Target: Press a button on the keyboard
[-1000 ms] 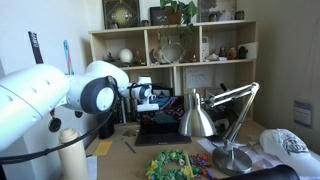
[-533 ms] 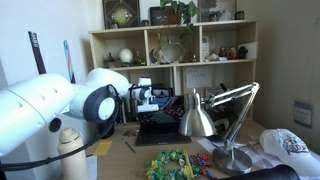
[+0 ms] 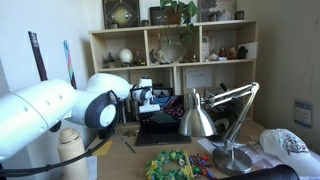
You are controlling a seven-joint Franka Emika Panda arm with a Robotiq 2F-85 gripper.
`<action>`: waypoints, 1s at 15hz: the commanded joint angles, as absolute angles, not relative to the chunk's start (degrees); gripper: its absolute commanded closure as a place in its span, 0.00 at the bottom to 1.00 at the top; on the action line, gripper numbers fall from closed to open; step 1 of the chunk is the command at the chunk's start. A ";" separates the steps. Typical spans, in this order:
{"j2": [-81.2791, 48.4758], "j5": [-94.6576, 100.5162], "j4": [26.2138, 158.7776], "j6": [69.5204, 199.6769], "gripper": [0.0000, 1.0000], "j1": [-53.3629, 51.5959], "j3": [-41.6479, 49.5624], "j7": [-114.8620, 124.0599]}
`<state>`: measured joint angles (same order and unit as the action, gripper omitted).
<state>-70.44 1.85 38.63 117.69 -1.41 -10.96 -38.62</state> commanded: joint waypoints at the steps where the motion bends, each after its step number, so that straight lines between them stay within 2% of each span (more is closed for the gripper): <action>1: -73.90 1.15 34.60 116.02 0.92 -1.17 -11.97 -40.77; 15: -74.14 -0.17 33.63 118.12 0.94 0.02 -13.39 -40.79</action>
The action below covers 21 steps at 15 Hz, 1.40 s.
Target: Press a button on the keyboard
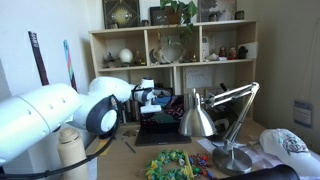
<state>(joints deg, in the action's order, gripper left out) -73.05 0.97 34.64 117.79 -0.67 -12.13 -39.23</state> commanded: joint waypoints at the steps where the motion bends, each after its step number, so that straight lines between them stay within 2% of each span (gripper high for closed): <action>1: -73.94 -0.28 33.88 118.39 0.93 0.26 -13.69 -40.86; 11: -72.44 -0.33 36.22 123.06 0.94 2.10 -15.56 -40.04; 21: -71.34 0.12 39.83 121.30 0.94 3.83 -15.48 -37.70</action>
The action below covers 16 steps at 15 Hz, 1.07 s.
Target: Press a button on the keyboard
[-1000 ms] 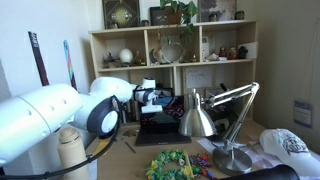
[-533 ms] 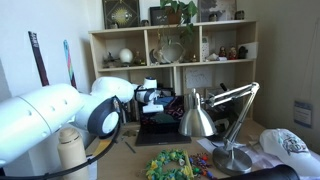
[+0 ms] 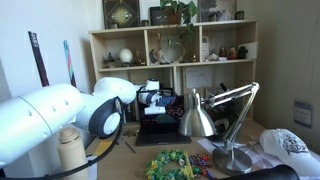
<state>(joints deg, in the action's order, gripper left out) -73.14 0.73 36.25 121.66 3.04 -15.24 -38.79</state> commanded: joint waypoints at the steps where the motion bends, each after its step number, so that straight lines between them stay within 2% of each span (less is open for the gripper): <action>1: -71.45 0.09 40.14 121.52 0.94 3.93 -15.54 -37.74; 16: -73.19 0.46 42.02 122.41 0.94 3.39 -15.78 -37.34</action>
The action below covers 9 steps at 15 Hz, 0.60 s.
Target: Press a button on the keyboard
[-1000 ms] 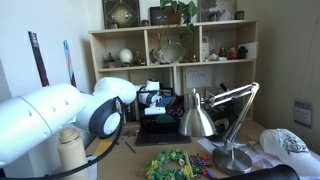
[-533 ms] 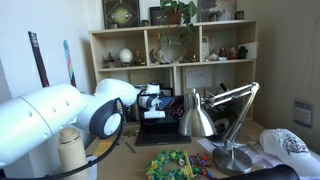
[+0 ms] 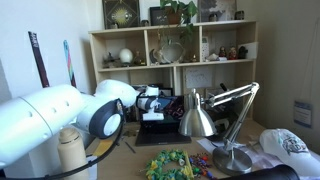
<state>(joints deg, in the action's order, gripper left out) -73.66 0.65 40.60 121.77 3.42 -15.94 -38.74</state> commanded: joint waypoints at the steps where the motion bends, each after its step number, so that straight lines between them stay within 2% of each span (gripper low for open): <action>1: -73.58 0.56 41.92 122.05 0.94 3.29 -15.59 -37.06; 9: -73.69 0.52 41.93 121.63 0.94 3.29 -15.68 -36.02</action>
<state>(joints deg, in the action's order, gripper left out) -73.83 0.67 40.73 121.80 3.42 -15.92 -37.54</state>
